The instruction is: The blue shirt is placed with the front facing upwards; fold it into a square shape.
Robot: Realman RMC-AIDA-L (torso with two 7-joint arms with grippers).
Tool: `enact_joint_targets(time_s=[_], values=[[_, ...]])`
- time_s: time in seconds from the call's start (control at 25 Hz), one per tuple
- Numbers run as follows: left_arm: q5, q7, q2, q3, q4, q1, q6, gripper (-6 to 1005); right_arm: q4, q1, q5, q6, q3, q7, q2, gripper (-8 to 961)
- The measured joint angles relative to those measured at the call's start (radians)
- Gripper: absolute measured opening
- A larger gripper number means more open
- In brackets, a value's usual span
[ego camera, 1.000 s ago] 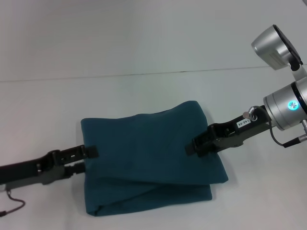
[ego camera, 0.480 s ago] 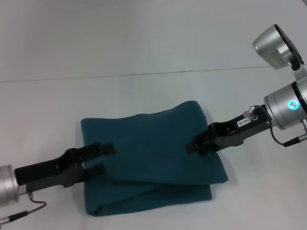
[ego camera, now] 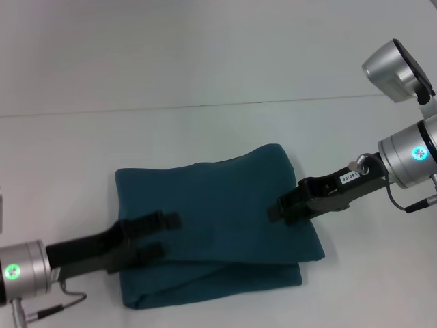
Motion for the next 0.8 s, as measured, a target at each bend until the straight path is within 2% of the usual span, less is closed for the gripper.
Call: enact_joint_targets(time_s=[0.32,0.52,0.68,0.8], values=[[0.043,-0.006,0.019,-0.003,0.047,0.049,0.083,936,0.000,-0.006,0.002,0.001,0.000,0.000,-0.002,464],[0.015,0.013,0.041,-0.016,0.134,0.056,0.254,936,-0.001,-0.008,0.003,-0.005,0.000,-0.002,-0.004,464],[0.018,0.128,0.069,-0.022,0.186,0.057,0.400,936,-0.004,-0.010,0.008,-0.008,0.002,-0.049,-0.006,464],[0.026,0.341,0.070,-0.025,0.212,0.072,0.489,936,-0.007,-0.016,0.045,-0.012,0.005,-0.199,0.002,464]])
